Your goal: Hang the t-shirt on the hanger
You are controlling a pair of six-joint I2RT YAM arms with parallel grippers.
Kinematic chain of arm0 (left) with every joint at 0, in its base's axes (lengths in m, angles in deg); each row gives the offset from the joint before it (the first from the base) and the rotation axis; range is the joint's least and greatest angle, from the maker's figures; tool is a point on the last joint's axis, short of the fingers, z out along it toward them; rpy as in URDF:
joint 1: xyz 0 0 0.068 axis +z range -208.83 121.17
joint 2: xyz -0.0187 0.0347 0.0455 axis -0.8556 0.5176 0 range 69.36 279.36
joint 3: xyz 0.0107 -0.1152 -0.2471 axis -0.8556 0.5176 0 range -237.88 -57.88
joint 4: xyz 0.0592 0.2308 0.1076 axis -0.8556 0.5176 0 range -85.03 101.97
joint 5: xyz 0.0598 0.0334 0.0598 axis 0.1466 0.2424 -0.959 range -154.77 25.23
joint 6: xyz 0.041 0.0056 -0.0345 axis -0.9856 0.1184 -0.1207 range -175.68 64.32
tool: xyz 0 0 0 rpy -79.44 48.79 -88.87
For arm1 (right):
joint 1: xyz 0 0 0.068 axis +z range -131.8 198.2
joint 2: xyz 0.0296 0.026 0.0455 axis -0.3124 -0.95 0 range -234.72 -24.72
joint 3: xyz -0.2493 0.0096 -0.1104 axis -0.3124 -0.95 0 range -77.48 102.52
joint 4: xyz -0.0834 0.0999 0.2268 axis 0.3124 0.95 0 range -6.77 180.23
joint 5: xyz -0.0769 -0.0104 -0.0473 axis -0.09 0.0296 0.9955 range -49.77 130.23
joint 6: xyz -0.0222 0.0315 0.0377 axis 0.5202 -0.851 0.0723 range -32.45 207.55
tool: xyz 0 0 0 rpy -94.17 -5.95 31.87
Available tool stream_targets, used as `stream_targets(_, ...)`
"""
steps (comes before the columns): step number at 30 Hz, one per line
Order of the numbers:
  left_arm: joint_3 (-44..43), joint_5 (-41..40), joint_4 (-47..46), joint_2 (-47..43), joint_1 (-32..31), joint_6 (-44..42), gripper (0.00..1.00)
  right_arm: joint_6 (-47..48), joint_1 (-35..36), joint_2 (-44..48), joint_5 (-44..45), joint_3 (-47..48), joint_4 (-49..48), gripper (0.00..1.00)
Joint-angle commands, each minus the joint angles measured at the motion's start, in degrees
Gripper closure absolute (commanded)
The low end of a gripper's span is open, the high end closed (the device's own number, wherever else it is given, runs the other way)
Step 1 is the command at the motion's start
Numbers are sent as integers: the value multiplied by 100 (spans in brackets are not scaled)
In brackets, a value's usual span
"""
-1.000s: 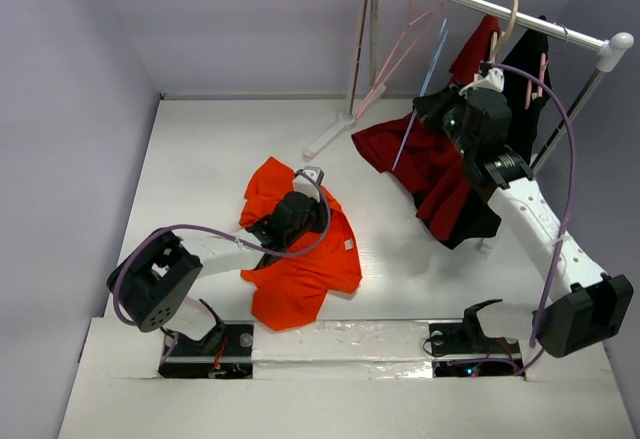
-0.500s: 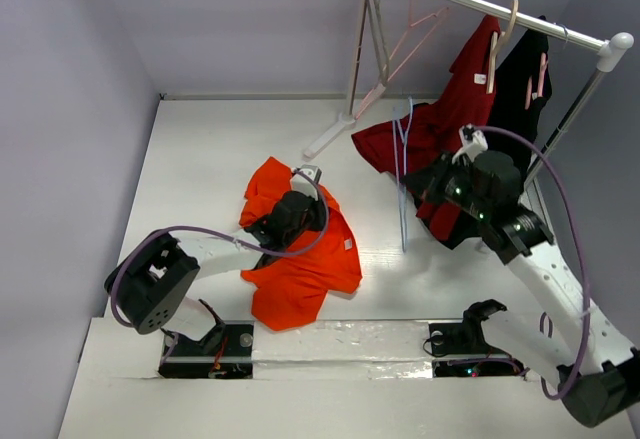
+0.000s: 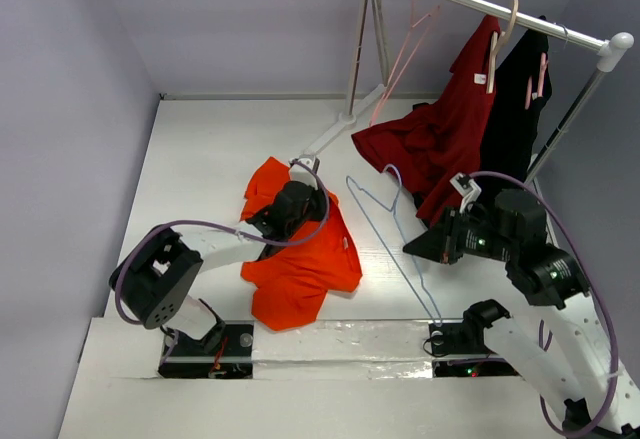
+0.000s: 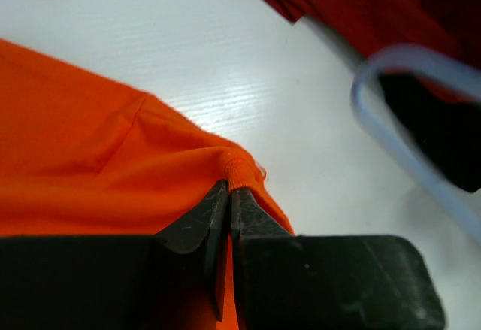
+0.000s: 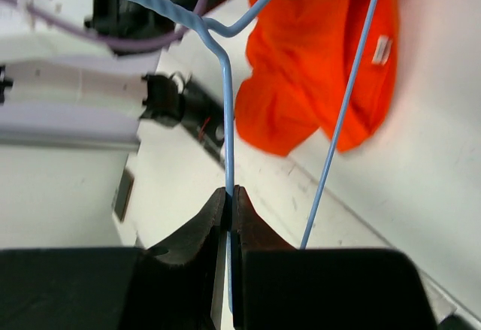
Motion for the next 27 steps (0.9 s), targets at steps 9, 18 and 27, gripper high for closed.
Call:
stream_targets(9, -946, -188, 129, 377, 28, 241, 100, 174, 28, 552, -1089, -615, 222, 100)
stream_targets(18, -691, -136, 208, -9, 28, 320, 100, -195, 28, 525, -975, -1380, -991, 100)
stream_targets(27, -418, -127, 121, -334, 28, 311, 100, -986, 81, 745, -773, -1943, -2108, 100)
